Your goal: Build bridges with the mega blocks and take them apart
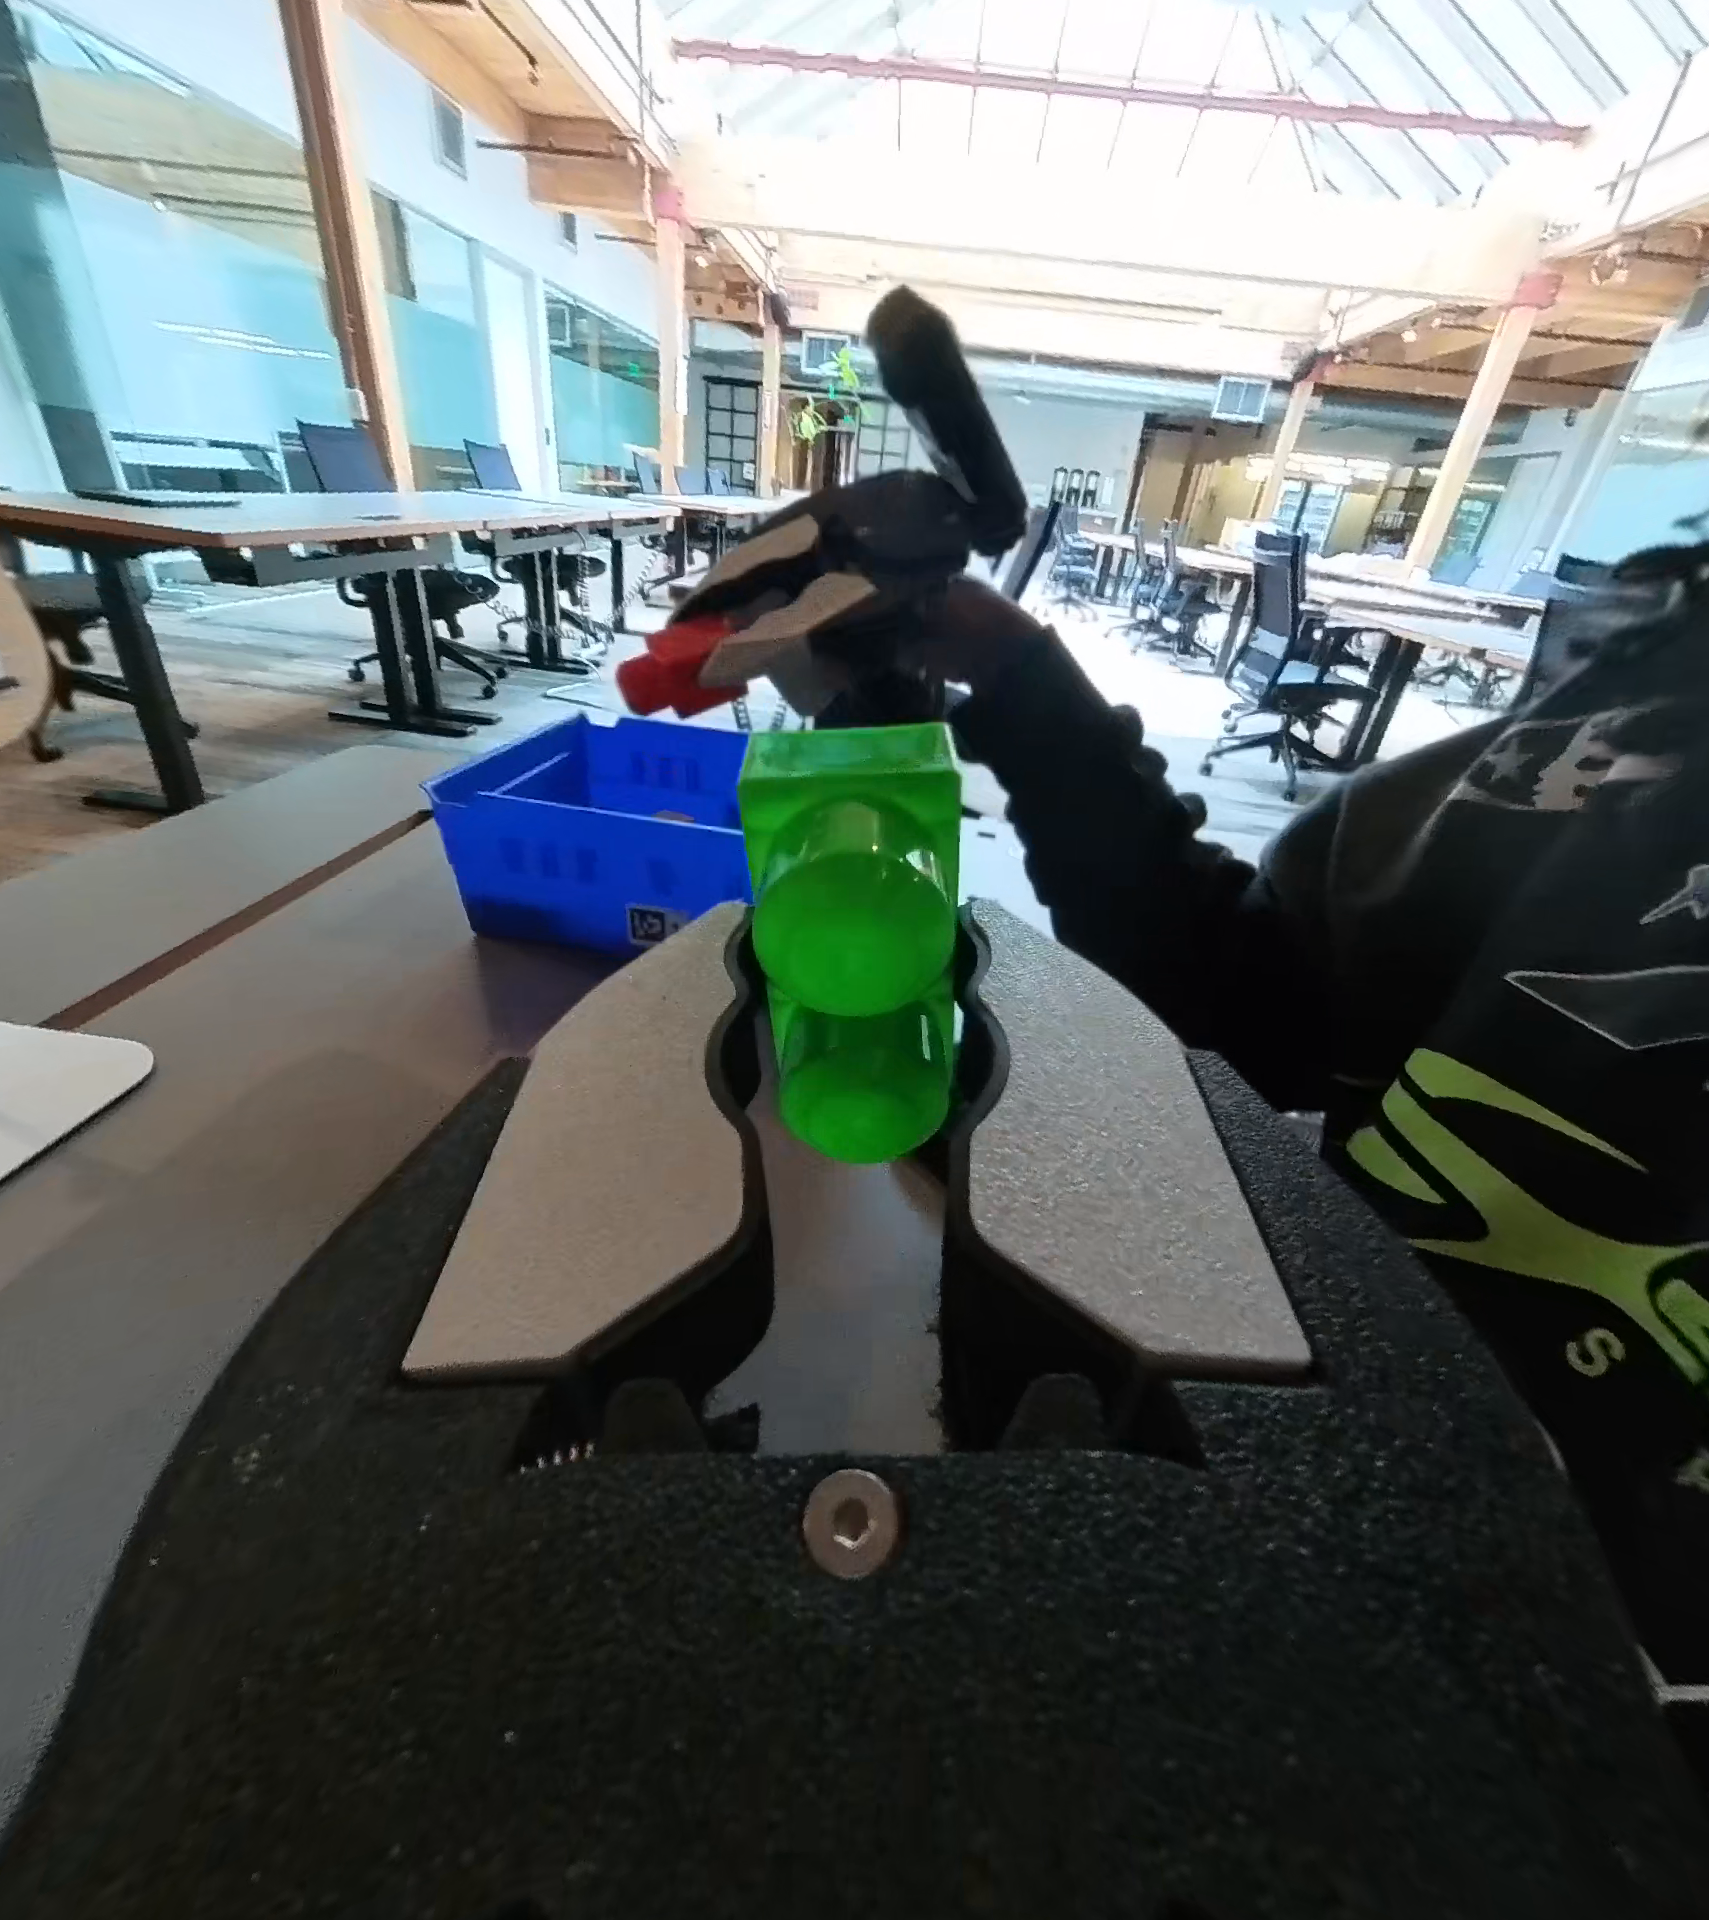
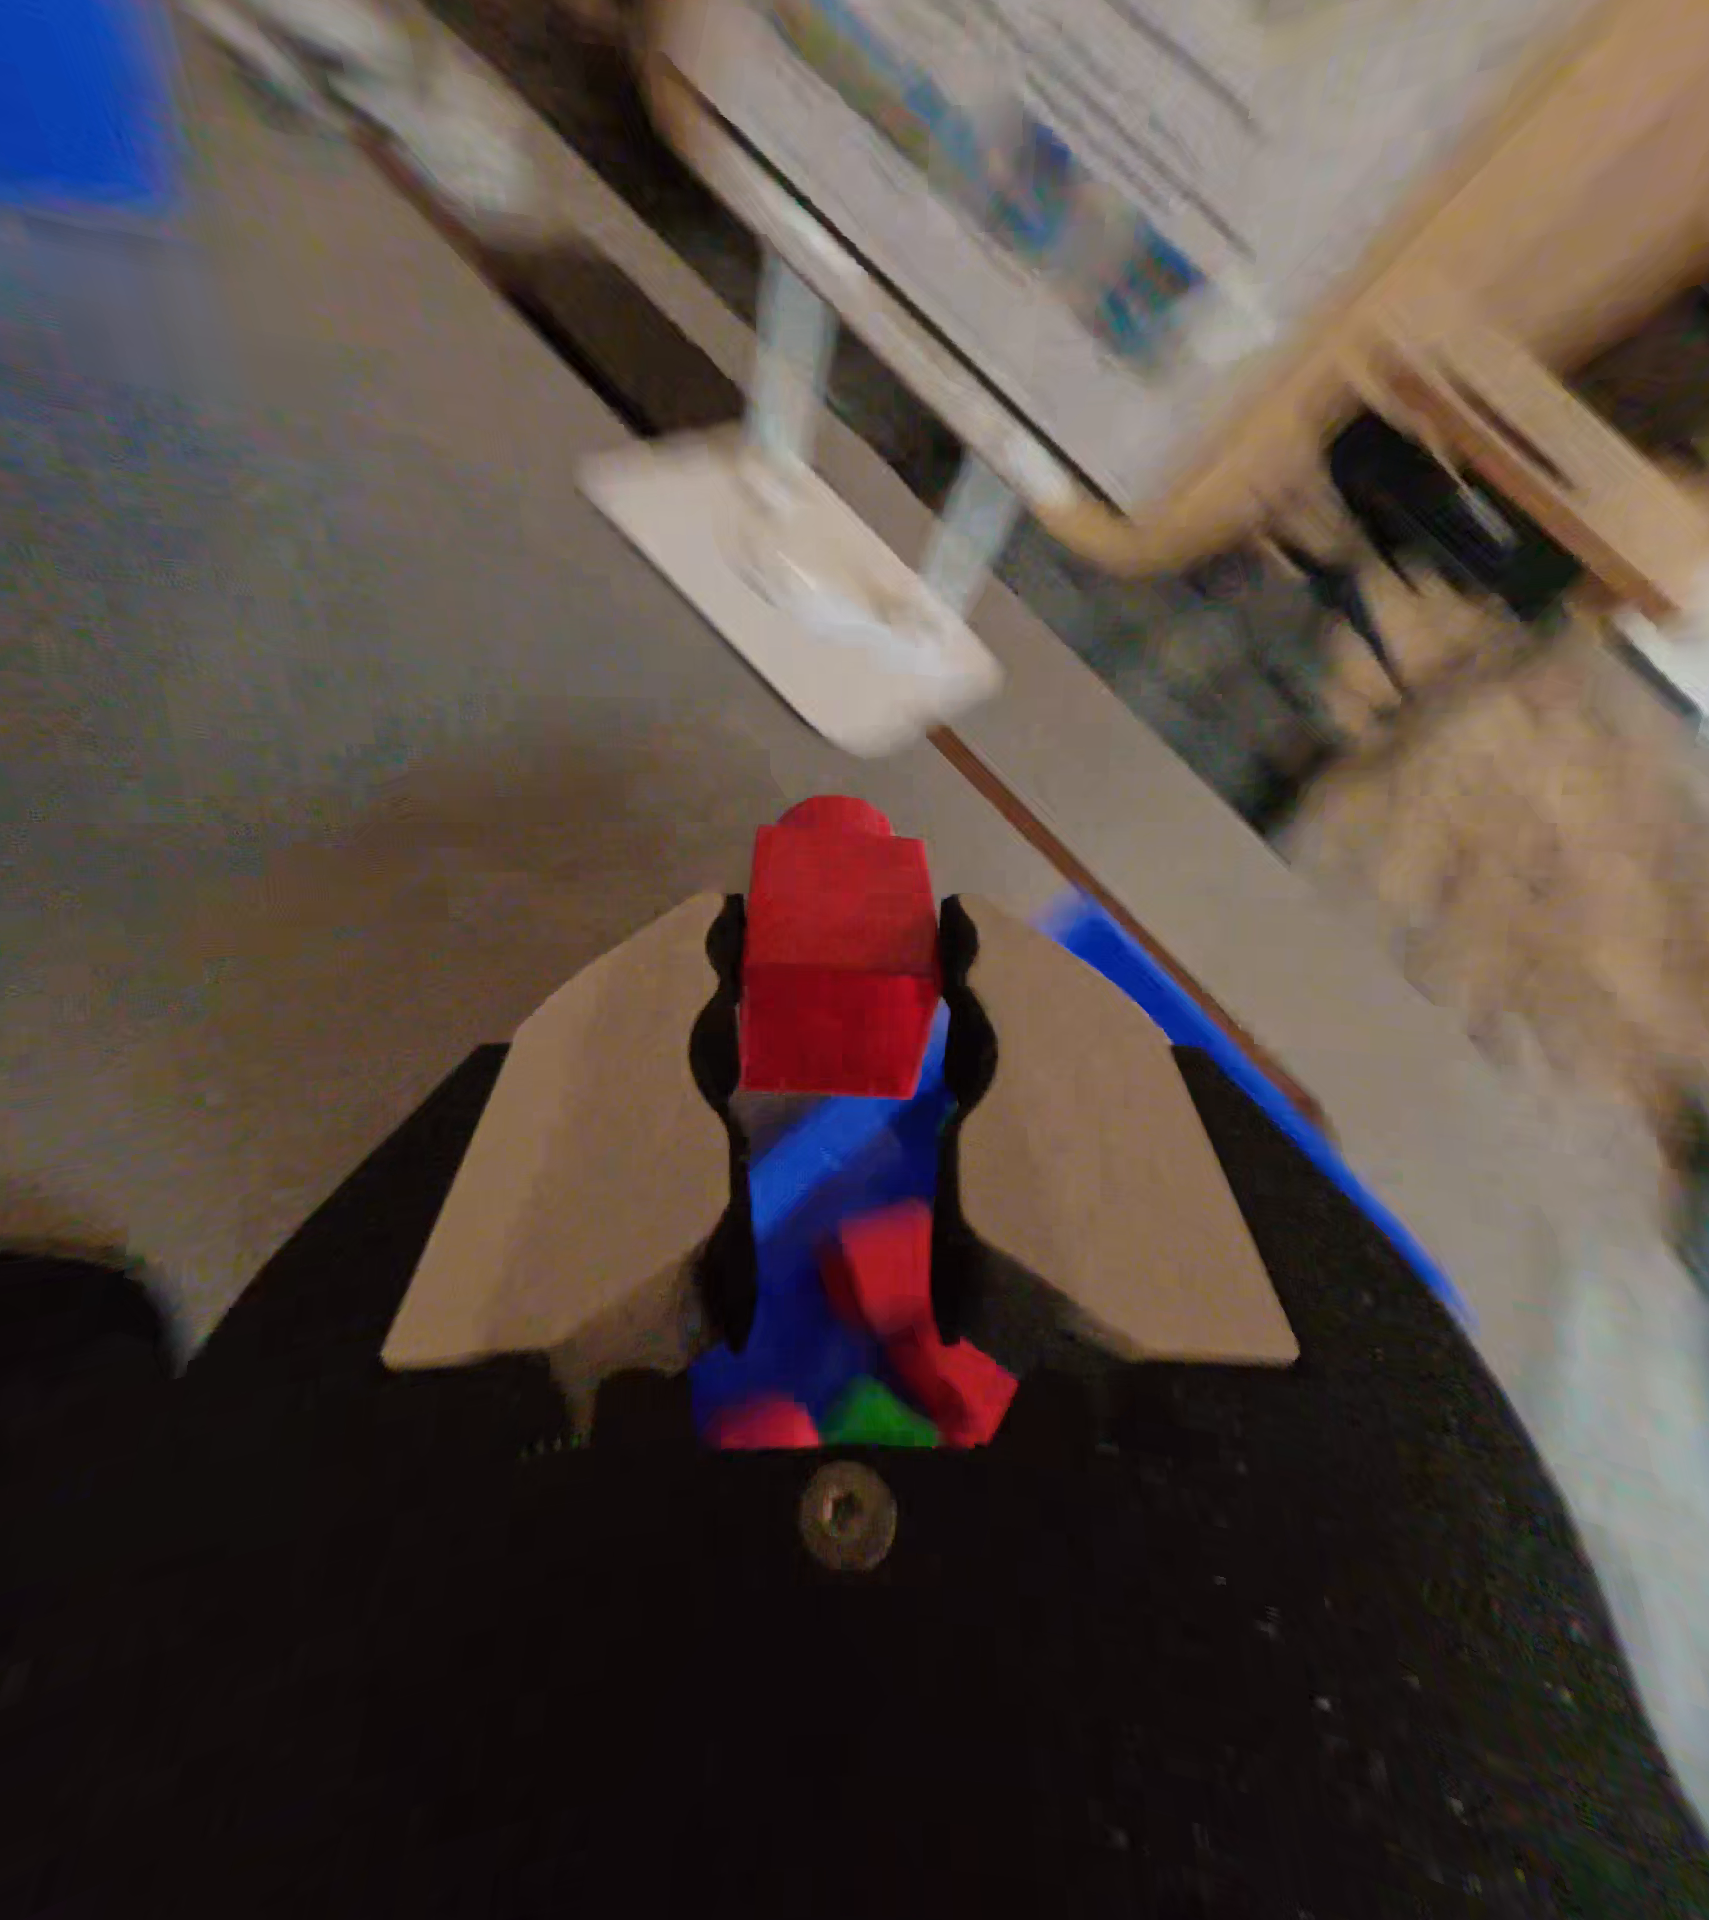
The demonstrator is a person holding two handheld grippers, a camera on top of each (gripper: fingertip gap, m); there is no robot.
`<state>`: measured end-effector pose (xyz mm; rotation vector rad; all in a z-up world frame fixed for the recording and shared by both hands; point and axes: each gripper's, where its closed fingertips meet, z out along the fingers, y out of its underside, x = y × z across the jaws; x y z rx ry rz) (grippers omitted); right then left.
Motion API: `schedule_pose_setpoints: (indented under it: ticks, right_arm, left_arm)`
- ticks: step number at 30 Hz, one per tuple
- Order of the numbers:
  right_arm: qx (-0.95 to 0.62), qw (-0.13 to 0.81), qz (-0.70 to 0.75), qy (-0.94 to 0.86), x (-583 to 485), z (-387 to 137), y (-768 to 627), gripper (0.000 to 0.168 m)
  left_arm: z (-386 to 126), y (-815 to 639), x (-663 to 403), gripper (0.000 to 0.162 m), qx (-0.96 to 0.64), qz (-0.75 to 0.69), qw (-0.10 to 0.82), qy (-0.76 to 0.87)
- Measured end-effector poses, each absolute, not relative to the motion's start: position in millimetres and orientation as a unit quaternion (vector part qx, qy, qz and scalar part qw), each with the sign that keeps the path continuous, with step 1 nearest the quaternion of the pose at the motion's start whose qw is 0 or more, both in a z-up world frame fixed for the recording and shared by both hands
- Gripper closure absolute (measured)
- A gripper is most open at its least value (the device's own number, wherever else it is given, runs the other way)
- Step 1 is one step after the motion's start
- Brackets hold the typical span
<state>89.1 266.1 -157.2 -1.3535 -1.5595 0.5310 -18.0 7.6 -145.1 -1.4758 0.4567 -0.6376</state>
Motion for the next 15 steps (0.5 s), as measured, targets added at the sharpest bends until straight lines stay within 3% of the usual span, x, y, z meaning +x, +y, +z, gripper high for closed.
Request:
schedule_pose_setpoints:
  ticks: [2,7,15]
  right_arm:
    - [-0.657,0.461,0.128,-0.583,137.5,-181.6,316.3,0.132]
    - [-0.779,0.363,0.057,-0.507,193.7,-250.7,362.3,0.132]
    - [-0.781,0.416,0.026,-0.465,163.7,-286.4,423.5,0.132]
  left_arm:
    - [-152.3,12.0,-10.7,0.127,-0.664,-0.279,0.660,0.213]
    - [-160.9,18.8,-6.7,0.127,-0.674,-0.279,0.649,0.216]
    - [-159.2,17.4,-7.5,0.127,-0.670,-0.277,0.654,0.217]
